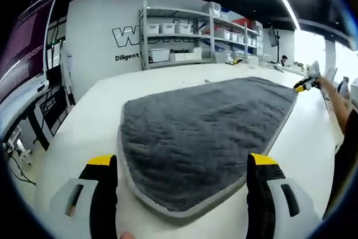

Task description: Open the folded towel by lifting each exposed corner and separating the folded layers until the towel lies flat within the target outline without major curled edges

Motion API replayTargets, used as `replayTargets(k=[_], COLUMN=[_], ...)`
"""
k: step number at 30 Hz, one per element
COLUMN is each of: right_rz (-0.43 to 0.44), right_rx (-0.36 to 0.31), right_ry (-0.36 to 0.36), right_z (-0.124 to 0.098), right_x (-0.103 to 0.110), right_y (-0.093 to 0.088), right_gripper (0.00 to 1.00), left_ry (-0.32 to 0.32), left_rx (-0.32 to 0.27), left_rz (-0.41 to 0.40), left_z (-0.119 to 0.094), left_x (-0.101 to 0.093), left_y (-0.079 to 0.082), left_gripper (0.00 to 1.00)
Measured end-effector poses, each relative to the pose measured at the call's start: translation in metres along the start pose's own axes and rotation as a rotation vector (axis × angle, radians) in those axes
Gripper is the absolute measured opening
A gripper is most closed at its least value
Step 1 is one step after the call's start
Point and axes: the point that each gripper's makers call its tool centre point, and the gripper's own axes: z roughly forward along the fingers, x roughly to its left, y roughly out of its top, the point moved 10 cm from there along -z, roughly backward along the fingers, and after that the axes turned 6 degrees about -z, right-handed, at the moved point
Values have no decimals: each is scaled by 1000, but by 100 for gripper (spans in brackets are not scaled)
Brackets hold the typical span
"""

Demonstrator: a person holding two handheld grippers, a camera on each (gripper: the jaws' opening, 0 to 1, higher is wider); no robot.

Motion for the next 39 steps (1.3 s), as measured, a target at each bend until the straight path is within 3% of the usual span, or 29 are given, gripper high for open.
replayTargets(k=[5, 13, 19, 22, 27, 34, 39], right_rz=[44, -27, -54, -29, -10, -26, -14], right_rx=[7, 28, 22, -20, -20, -51, -52], right_ry=[0, -3, -25, -32, -38, -45, -37], right_z=[1, 0, -6, -10, -21, -34, -39], right_x=[-3, 1, 0, 2, 7, 21, 30], right_y=[-7, -5, 0, 4, 7, 11, 10], right_gripper=[33, 36, 51, 62, 83, 98, 99], left_ry=[20, 38, 46, 53, 60, 68, 63], left_rx=[-11, -27, -21, -18, -23, -25, -39], left_rz=[-12, -29, -38, -47, -56, -84, -111], left_z=[-3, -12, -16, -19, -24, -30, -39], left_x=[2, 3, 3, 3, 1, -4, -6], left_y=[-1, -3, -5, -7, -10, -19, -25], left_gripper=[96, 96, 95, 96, 96, 96, 96])
